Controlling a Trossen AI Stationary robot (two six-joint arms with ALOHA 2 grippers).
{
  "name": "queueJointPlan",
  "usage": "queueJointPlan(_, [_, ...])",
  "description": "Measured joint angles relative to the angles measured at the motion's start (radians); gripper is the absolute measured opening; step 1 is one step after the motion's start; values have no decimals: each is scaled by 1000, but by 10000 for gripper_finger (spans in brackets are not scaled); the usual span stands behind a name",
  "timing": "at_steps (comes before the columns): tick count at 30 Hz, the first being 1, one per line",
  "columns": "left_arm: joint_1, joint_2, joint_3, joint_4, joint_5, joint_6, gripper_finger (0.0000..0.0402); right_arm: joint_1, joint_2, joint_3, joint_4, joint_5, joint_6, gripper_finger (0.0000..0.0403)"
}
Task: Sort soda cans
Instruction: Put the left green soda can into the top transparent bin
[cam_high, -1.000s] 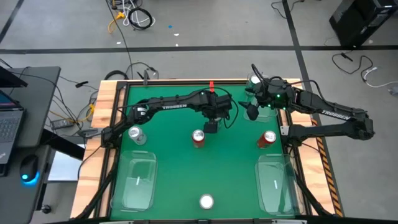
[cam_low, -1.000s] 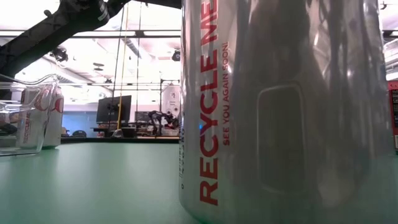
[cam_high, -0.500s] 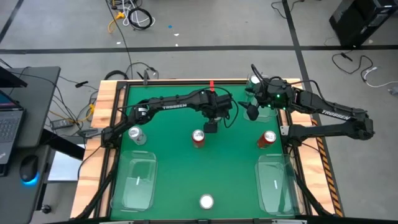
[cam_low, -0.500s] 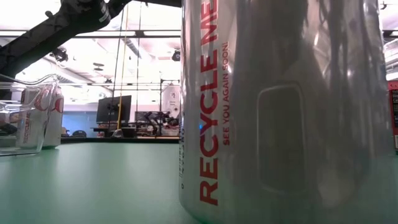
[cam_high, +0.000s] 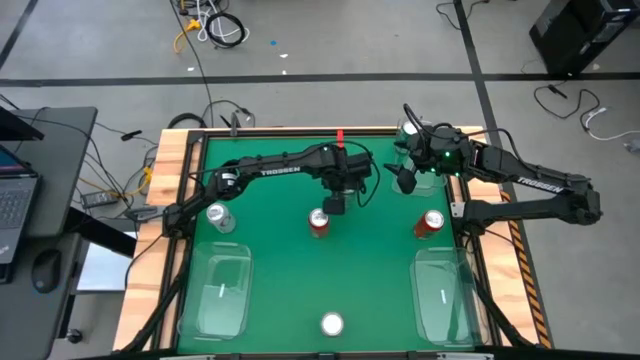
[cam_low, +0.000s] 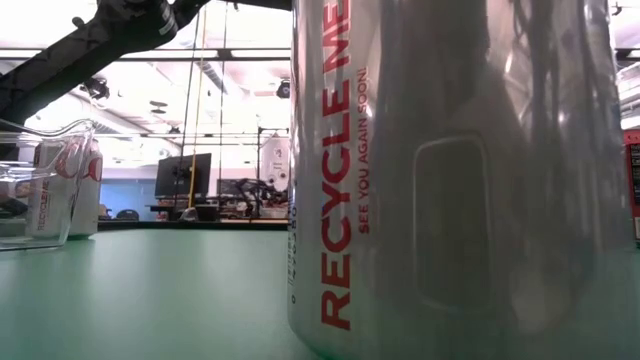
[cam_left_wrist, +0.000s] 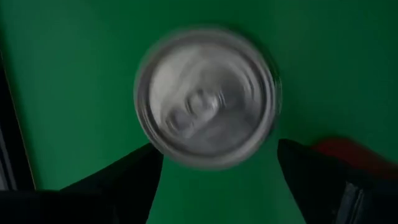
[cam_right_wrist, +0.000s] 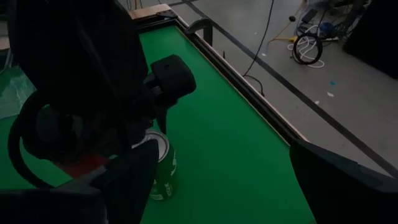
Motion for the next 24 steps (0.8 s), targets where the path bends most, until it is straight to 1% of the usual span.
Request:
queueJointPlan(7, [0,-1,0,-128,-37,-48,307,0,0,0,0,0,-10,350])
queueJointPlan(10, [0,-5,0,-131,-92,-52,297,0,0,0,0,0,-15,350])
queueJointPlan(13, [0,-22,0,-128,-149,-47,272,0,0,0,-2,0,-17,350])
queueJointPlan(15, [6,-40,0,-130,-161,-46,246,0,0,0,-6,0,-18,350])
queueJointPlan(18, [19,-80,0,-128,-161,-45,195,0,0,0,-10,0,-19,350])
queueJointPlan(21, [36,-132,0,-117,-158,-51,134,1,0,0,-9,-1,-29,350])
queueJointPlan(24, [52,-185,-2,-60,-150,-57,68,5,0,0,-13,-3,-50,348])
